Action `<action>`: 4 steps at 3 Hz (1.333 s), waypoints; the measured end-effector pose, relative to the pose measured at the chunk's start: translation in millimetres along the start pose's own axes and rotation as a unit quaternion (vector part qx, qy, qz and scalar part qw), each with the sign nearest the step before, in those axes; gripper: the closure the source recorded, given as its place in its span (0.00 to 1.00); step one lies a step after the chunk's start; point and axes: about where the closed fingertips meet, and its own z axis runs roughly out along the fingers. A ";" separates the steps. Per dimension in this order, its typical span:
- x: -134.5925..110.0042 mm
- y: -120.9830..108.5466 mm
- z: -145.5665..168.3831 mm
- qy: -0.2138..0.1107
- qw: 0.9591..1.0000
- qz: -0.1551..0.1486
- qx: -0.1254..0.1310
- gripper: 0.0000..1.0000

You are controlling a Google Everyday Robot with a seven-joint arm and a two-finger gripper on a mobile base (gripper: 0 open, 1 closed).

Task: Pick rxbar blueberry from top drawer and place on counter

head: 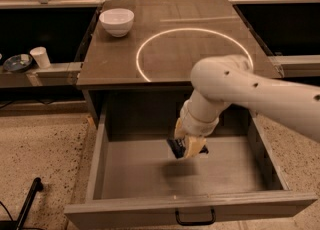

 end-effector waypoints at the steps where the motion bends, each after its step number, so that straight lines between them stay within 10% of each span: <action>1: 18.9 -30.7 -61.4 0.034 0.999 0.013 0.003 1.00; 3: 81.7 -81.3 -157.6 0.098 0.990 0.101 0.006 1.00; 4: 123.1 -100.3 -168.3 0.073 0.981 0.181 0.011 1.00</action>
Offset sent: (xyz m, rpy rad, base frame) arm 0.1184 -0.0921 0.1914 -0.2570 -0.0938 -0.2271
